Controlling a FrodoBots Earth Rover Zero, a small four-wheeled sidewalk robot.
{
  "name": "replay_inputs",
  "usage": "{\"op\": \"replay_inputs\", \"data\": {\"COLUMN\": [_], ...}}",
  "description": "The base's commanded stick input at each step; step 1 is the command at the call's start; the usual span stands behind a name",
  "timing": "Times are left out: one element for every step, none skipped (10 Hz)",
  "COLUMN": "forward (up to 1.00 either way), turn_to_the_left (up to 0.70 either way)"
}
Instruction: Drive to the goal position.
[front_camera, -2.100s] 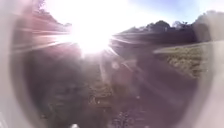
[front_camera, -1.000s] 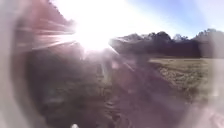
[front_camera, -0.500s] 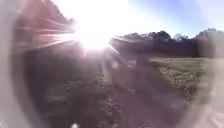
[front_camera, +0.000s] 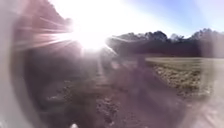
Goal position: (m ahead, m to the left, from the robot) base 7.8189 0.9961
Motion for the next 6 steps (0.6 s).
{"op": "replay_inputs", "data": {"forward": [0.00,0.00,0.00,0.00,0.00,0.00], "turn_to_the_left": [-0.24,0.00,0.00,-0.84,-0.82,-0.79]}}
